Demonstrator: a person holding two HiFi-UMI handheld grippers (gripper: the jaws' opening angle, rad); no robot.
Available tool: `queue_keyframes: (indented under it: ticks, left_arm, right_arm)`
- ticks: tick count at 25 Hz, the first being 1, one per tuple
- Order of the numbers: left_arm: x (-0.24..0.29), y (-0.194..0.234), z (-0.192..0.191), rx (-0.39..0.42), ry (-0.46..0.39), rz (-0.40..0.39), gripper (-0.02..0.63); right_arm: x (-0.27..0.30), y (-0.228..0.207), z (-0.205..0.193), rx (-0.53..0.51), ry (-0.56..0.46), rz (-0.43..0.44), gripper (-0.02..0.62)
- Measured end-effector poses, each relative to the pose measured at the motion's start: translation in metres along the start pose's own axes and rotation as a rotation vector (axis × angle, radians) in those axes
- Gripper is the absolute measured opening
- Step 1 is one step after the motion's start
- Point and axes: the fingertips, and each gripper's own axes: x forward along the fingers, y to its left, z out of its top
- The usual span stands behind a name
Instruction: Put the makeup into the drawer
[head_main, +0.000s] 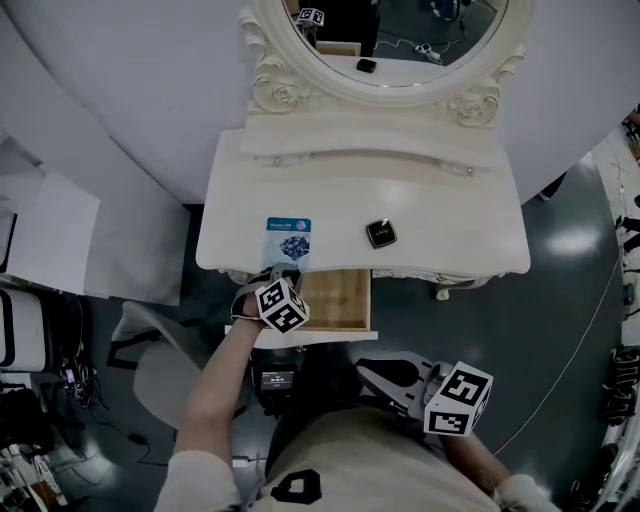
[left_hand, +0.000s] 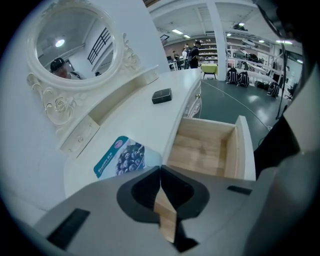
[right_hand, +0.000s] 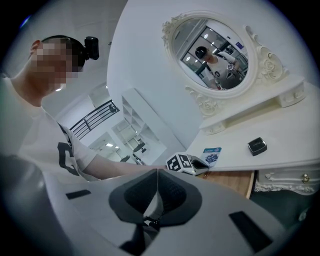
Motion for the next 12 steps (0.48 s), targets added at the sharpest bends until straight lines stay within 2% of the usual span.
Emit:
queue_keyframes:
  ticks: [6,12]
  left_arm:
    - [-0.009,0.0,-0.002,-0.116,-0.022,-0.018,0.055]
    - [-0.026,0.006,0.001,-0.244,-0.072,0.013,0.055]
  right_arm:
    - [-0.003,0.0,-0.001,-0.002,-0.008,0.006,0.028]
    - [-0.004,0.004,-0.001,-0.016,-0.006,0.011,0.029]
